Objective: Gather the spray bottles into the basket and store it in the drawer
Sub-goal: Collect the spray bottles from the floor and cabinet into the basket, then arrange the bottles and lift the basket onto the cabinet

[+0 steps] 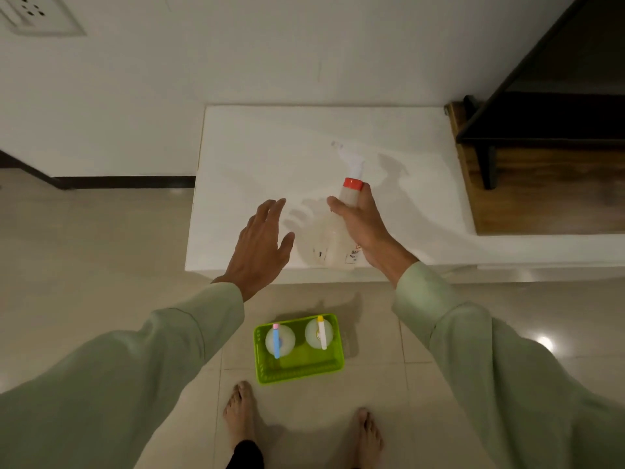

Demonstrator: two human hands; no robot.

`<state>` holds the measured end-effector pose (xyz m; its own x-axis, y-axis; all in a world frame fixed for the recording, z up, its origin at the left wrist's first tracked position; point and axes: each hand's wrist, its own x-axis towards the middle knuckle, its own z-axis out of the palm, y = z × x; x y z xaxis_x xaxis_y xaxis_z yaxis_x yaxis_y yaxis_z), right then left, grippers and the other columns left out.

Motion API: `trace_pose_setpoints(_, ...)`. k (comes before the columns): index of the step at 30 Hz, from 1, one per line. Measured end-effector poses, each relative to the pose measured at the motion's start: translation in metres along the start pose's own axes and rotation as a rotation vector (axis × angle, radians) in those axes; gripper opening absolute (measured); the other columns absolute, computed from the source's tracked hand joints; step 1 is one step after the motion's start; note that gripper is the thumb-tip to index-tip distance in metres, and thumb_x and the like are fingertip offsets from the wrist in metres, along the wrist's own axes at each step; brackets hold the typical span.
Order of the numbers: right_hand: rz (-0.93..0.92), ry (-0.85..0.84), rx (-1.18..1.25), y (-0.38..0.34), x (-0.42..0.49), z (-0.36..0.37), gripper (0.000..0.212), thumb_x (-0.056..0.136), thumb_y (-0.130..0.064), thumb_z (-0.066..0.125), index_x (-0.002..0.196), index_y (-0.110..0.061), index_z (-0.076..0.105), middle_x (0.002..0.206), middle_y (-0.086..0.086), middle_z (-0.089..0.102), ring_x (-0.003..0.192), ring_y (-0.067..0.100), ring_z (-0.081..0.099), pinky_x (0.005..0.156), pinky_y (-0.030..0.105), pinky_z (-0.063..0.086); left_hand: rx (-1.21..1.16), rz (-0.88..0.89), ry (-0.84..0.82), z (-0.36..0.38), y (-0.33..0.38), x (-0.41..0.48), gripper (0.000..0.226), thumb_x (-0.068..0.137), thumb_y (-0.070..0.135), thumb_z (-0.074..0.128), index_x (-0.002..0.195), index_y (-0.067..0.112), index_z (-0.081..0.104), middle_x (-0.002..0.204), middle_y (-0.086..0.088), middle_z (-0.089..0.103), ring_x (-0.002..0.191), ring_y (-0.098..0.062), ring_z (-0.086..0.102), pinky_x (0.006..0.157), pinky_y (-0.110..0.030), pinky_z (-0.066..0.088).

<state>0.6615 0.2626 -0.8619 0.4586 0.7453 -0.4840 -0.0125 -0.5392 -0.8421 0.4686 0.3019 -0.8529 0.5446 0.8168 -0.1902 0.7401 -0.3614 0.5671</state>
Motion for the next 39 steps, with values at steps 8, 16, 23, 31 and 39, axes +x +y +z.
trace_pose_setpoints(8, -0.107, -0.126, 0.071, 0.041, -0.081, -0.014, 0.025, 0.094, -0.019, 0.066, 0.117, -0.015, 0.058, 0.106, -0.002, 0.069, 0.096, 0.012, 0.065, 0.078, 0.026, 0.051, -0.069, -0.086, 0.073, 0.021, 0.016, -0.061, 0.059, 0.099, 0.024, 0.051, 0.153, 0.015, 0.026, 0.158, -0.005, 0.031, 0.143, -0.025, 0.037, 0.115, -0.044, 0.037)
trace_pose_setpoints(16, -0.125, 0.127, -0.057, 0.173, -0.162, 0.048, 0.029, 0.074, -0.02, 0.087, 0.096, -0.018, 0.067, 0.083, -0.009, 0.068, 0.075, 0.006, 0.06, 0.071, 0.018, 0.048, -0.105, -0.143, -0.005, 0.083, -0.044, -0.157, 0.052, 0.1, 0.023, 0.049, 0.15, 0.019, 0.035, 0.153, -0.001, 0.04, 0.14, -0.02, 0.042, 0.115, -0.035, 0.037)
trace_pose_setpoints(23, 0.02, 0.204, -0.198, 0.3, -0.162, 0.118, 0.035, 0.078, -0.021, 0.083, 0.11, -0.02, 0.069, 0.088, -0.012, 0.061, 0.089, 0.02, 0.061, 0.081, 0.03, 0.047, -0.139, -0.225, -0.099, 0.155, -0.122, -0.195, 0.052, 0.097, 0.017, 0.052, 0.147, 0.018, 0.038, 0.15, 0.0, 0.043, 0.134, -0.022, 0.046, 0.11, -0.035, 0.041)
trace_pose_setpoints(31, -0.092, 0.308, -0.342, 0.382, -0.117, 0.167, 0.03, 0.085, -0.016, 0.075, 0.113, -0.018, 0.065, 0.099, -0.002, 0.069, 0.096, 0.018, 0.057, 0.082, 0.023, 0.041, -0.167, -0.288, -0.112, 0.229, -0.182, -0.187, 0.053, 0.097, 0.02, 0.053, 0.147, 0.016, 0.037, 0.148, -0.004, 0.045, 0.131, -0.026, 0.049, 0.103, -0.036, 0.042)
trace_pose_setpoints(39, -0.084, 0.223, -0.532, 0.425, -0.104, 0.174, 0.023, 0.085, -0.015, 0.074, 0.106, -0.01, 0.065, 0.099, 0.005, 0.069, 0.096, 0.029, 0.059, 0.077, 0.023, 0.035, -0.215, -0.36, -0.025, 0.271, -0.194, -0.16, 0.046, 0.098, 0.036, 0.051, 0.14, 0.019, 0.043, 0.133, -0.006, 0.056, 0.116, -0.024, 0.056, 0.085, -0.027, 0.036)
